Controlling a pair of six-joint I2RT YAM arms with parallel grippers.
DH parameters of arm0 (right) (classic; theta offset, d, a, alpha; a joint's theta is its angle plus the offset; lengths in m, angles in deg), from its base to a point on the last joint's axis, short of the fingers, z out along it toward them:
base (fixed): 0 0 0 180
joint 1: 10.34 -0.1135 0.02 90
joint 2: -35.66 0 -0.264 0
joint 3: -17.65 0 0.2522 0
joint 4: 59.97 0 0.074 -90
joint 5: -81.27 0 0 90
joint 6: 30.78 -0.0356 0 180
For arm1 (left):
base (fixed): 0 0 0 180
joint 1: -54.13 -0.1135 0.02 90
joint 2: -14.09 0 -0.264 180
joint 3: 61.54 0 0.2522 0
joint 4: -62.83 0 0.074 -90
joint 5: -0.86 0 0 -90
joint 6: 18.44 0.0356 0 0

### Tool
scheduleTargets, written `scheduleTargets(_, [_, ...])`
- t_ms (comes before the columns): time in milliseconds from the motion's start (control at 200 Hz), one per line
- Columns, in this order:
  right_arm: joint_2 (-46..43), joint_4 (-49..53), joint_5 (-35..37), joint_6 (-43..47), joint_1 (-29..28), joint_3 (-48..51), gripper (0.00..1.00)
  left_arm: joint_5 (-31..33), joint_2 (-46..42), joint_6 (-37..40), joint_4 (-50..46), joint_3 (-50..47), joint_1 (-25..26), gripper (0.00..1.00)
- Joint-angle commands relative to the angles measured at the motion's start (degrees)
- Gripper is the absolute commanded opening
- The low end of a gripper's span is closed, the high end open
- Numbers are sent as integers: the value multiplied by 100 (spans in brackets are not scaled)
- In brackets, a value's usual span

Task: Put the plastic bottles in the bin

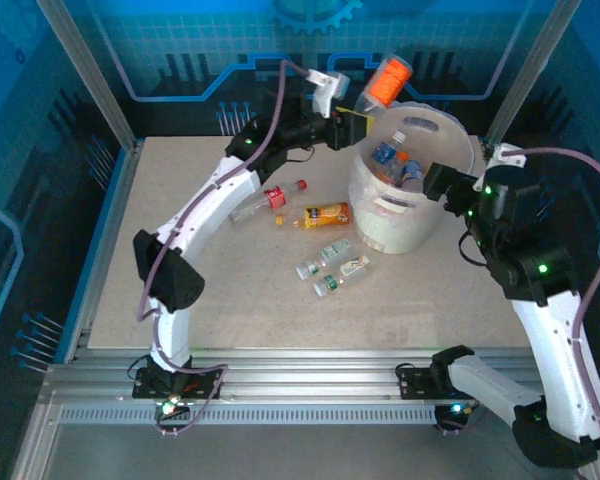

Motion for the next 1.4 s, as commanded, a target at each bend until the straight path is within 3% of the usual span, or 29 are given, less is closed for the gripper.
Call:
scheduleTargets(0, [-185, 46, 381, 39, -75, 106, 100, -217, 428, 22, -585, 571, 142, 14])
scheduleTargets(210, [-333, 190, 437, 24, -72, 140, 100, -202, 1242, 242, -1164, 1625, 283, 15])
scheduleTargets(390, [-387, 261, 450, 17, -70, 149, 100, -167, 1580, 281, -1186, 1919, 318, 22])
scheduleTargets(550, [-380, 280, 438, -14, -69, 157, 100, -191, 1691, 379, -1133, 1939, 322, 47])
scheduleTargets(805, [-377, 280, 391, -69, -71, 196, 100, -213, 1826, 404, -1054, 2079, 320, 68])
scheduleTargets(1161, [-382, 315, 317, -14, -68, 207, 100, 30, 1745, 457, -886, 2144, 319, 79])
scheduleTargets(1391, [-192, 386, 25, 55, -78, 158, 100, 896, 1081, 895, -1026, 2020, 315, 98])
